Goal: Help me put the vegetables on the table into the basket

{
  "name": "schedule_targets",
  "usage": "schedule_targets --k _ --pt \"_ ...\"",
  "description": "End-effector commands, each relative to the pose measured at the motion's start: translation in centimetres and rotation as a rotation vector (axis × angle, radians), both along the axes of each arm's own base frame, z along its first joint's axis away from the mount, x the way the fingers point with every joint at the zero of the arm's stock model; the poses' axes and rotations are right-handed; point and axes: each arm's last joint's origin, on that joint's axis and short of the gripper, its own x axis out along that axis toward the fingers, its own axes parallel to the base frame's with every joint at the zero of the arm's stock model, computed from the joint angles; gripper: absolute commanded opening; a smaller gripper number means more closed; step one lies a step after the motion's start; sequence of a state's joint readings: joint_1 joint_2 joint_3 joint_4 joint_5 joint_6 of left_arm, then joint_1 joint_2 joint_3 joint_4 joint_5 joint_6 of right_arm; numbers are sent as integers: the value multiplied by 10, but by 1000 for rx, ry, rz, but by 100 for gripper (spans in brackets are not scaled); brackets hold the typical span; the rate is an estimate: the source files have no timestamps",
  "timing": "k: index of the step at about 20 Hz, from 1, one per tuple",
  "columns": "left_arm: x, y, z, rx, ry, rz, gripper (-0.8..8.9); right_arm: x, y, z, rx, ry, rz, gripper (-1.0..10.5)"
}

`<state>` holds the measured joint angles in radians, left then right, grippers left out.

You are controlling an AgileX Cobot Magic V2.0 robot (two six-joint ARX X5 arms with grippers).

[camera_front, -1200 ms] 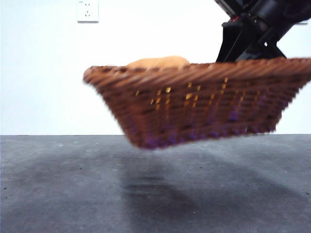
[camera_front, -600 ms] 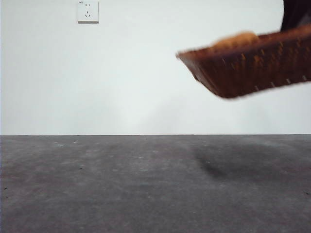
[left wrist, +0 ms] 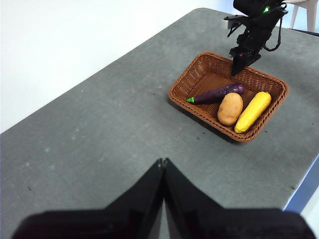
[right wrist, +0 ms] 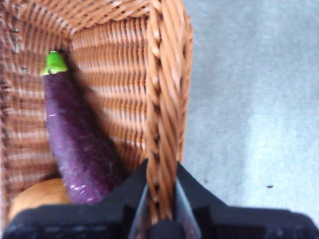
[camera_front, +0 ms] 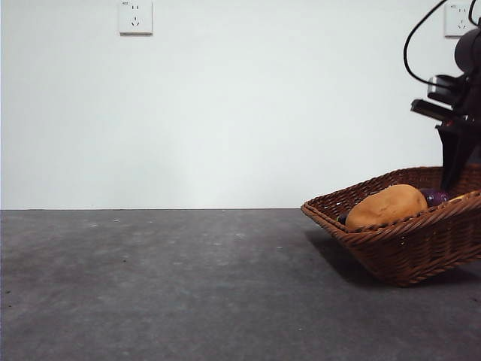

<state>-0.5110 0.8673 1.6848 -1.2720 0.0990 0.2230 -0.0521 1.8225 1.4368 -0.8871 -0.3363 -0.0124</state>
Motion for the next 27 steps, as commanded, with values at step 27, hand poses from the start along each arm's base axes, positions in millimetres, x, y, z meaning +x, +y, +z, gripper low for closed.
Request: schedule_targets --k 27 --pt "10 -5 -4 24 40 24 -7 -66 4 119 -22 -122 19 105"
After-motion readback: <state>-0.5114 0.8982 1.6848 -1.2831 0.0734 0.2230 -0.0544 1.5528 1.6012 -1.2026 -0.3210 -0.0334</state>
